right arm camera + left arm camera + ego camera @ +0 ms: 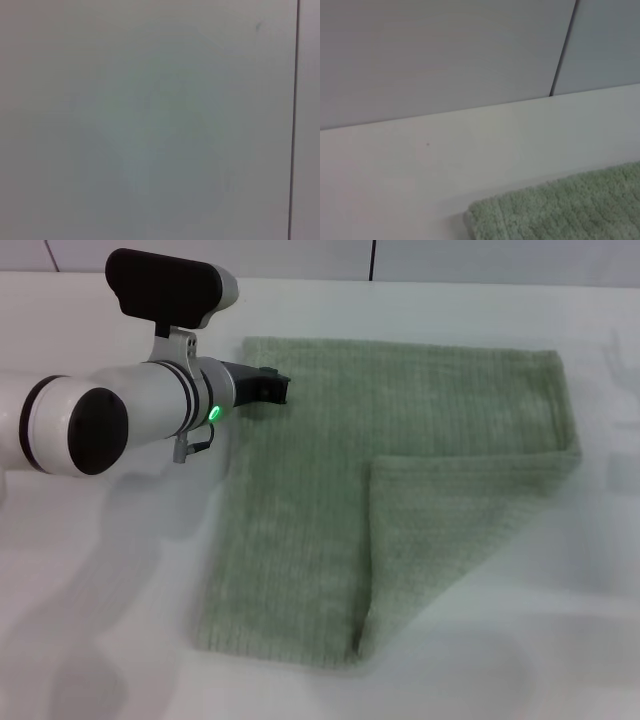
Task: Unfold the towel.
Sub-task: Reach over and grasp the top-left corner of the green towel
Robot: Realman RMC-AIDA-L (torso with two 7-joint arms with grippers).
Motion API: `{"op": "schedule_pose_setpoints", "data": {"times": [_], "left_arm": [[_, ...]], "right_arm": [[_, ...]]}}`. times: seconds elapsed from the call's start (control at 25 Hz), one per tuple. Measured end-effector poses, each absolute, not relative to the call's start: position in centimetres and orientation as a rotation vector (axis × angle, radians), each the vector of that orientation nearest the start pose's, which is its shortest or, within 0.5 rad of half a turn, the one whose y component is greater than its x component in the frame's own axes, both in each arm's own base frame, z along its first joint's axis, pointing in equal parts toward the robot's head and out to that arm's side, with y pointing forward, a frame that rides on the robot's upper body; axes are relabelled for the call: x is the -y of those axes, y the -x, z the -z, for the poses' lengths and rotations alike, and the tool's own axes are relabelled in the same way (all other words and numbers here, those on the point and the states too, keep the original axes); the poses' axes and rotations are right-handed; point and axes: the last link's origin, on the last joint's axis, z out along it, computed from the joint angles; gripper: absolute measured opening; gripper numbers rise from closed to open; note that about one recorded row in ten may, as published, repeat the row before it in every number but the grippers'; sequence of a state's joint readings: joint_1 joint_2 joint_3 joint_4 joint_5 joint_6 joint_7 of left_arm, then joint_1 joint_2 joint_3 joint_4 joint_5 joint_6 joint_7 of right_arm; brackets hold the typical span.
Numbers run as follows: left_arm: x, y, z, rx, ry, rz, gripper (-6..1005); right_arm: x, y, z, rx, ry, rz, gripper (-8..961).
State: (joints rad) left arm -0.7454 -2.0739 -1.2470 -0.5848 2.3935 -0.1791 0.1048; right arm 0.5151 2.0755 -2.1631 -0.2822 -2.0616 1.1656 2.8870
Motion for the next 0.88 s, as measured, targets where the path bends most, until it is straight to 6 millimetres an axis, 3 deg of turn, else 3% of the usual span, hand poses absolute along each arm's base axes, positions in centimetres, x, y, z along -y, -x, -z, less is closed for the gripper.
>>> {"op": "schedule_pose_setpoints", "data": {"times": [0.88], "left_arm": [[-42.85, 22.72, 9.32, 0.985, 2.053, 0.137, -2]], "right_arm": [[-37.59, -29.61, -1.90, -0.352, 1.350, -0.571, 807]]}}
